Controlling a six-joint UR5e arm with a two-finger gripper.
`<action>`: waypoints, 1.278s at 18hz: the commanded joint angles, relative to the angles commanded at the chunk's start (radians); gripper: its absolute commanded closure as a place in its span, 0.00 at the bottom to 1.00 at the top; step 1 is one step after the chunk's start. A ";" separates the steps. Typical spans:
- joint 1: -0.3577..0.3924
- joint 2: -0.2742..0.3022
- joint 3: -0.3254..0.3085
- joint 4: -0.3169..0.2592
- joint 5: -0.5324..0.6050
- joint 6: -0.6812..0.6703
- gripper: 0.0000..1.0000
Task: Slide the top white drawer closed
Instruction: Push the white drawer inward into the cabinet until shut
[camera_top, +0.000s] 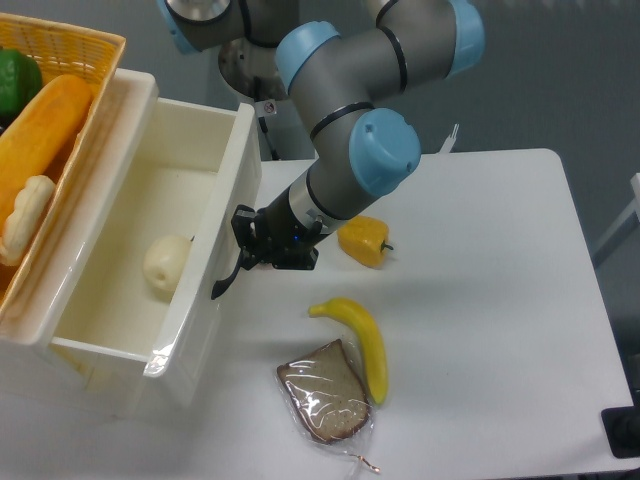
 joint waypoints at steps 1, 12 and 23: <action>-0.006 0.000 0.000 0.000 0.000 -0.002 1.00; -0.077 0.002 0.000 -0.005 -0.005 -0.029 1.00; -0.163 -0.002 0.002 0.002 -0.006 -0.084 1.00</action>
